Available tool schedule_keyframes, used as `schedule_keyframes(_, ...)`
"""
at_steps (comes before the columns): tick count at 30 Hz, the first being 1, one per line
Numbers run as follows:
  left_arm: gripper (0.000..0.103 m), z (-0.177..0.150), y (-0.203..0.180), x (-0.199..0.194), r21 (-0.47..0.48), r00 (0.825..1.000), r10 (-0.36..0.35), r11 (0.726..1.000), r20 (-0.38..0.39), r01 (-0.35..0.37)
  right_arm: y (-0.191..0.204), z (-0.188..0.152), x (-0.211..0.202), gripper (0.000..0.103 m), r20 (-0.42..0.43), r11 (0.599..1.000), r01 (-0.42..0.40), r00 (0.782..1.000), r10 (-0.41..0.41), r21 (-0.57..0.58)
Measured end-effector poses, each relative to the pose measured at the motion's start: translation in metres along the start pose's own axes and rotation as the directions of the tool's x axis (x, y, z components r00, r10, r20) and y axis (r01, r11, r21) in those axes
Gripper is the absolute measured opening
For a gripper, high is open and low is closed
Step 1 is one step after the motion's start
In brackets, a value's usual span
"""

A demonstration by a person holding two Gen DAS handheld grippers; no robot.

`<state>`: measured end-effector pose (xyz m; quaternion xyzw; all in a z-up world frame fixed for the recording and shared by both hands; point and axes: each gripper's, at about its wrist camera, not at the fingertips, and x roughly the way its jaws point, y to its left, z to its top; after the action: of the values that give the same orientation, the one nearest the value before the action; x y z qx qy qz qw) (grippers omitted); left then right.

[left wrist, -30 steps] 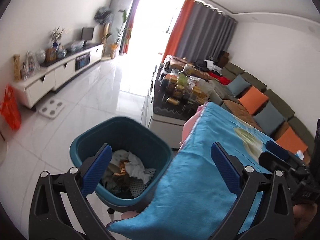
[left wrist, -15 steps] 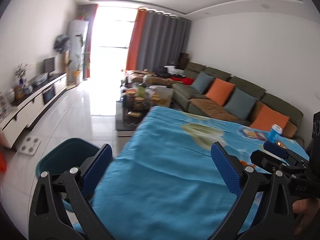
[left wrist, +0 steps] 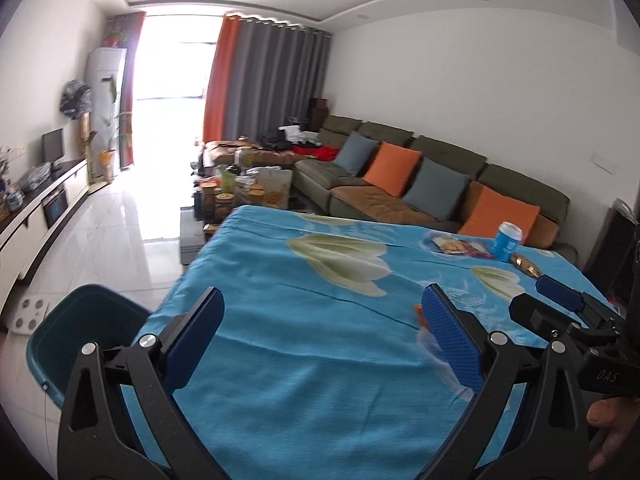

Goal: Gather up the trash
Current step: 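Return both tools over the table toward the orange peels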

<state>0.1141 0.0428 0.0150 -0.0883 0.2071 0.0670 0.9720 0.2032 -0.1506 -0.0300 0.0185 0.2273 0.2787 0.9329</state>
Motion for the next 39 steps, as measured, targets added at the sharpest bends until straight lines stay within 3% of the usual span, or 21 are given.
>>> schedule_keyframes(8, 0.097, -0.004, -0.025, -0.004, 0.065, 0.997, -0.082, 0.995, 0.011, 0.081, -0.007, -0.006, -0.022, 0.096, 0.027, 0.999, 0.054, 0.998, -0.054, 0.005)
schedule_keyframes(19, 0.097, -0.015, -0.036, -0.026, 0.092, 0.992, -0.126, 0.988, 0.027, 0.123, 0.001, -0.022, -0.054, 0.096, 0.052, 0.993, 0.12, 0.991, -0.12, -0.006)
schedule_keyframes(29, 0.097, -0.029, -0.041, -0.037, 0.13, 0.984, -0.18, 0.976, 0.011, 0.177, 0.007, -0.042, -0.062, 0.096, 0.009, 0.99, 0.143, 0.99, -0.143, -0.002)
schedule_keyframes(39, 0.097, -0.031, -0.039, -0.032, 0.136, 0.983, -0.182, 0.974, -0.01, 0.182, 0.004, -0.047, -0.055, 0.096, -0.02, 0.989, 0.146, 0.989, -0.146, 0.006)
